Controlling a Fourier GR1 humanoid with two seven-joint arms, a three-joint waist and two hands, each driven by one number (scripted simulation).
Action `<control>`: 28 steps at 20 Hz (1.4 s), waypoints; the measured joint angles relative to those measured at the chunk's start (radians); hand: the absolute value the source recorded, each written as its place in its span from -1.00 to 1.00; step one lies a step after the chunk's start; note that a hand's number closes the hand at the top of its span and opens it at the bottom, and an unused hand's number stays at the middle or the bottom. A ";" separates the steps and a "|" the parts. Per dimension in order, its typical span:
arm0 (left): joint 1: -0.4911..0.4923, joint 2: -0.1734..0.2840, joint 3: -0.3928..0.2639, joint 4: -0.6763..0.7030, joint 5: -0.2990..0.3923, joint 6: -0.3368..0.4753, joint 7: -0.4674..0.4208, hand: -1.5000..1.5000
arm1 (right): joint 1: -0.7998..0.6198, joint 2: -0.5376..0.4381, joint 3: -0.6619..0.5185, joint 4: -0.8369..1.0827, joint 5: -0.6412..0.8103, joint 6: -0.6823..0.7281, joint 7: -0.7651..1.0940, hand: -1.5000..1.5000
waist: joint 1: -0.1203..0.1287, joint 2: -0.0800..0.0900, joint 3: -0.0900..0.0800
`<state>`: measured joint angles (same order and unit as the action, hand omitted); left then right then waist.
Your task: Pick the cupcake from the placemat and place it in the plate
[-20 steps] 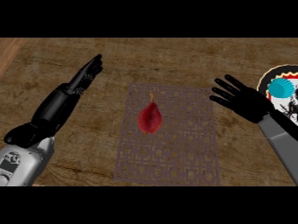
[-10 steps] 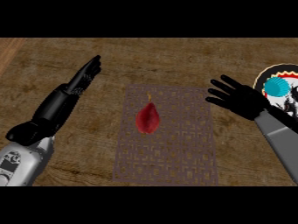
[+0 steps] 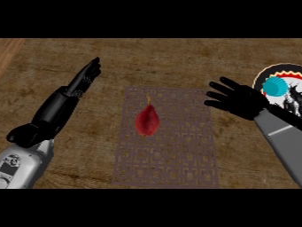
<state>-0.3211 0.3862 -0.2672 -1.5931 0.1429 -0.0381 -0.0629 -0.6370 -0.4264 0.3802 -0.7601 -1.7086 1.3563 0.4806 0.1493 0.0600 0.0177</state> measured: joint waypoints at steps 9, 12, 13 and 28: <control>0.007 0.011 0.021 0.003 0.006 -0.002 0.001 0.00 | 0.000 -0.023 0.041 -0.057 -0.073 0.021 0.042 -1.00 | -0.018 -0.005 -0.001; 0.016 0.010 0.023 0.000 0.006 0.001 0.004 0.00 | -0.001 -0.020 0.032 -0.077 -0.100 0.027 0.048 1.00 | -0.024 -0.008 -0.001; 0.019 0.012 0.026 0.001 0.006 0.001 0.004 0.00 | -0.007 -0.025 0.020 -0.077 -0.113 0.029 0.047 1.00 | -0.026 -0.009 -0.002; 0.024 -0.003 0.015 -0.003 0.019 -0.019 -0.004 0.00 | -0.177 0.178 -0.158 -0.305 -0.399 0.039 -0.031 1.00 | 0.045 -0.030 0.046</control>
<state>-0.2975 0.3833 -0.2523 -1.5956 0.1617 -0.0569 -0.0670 -0.8140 -0.2481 0.2223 -1.0654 -2.1071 1.3957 0.4499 0.1941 0.0298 0.0636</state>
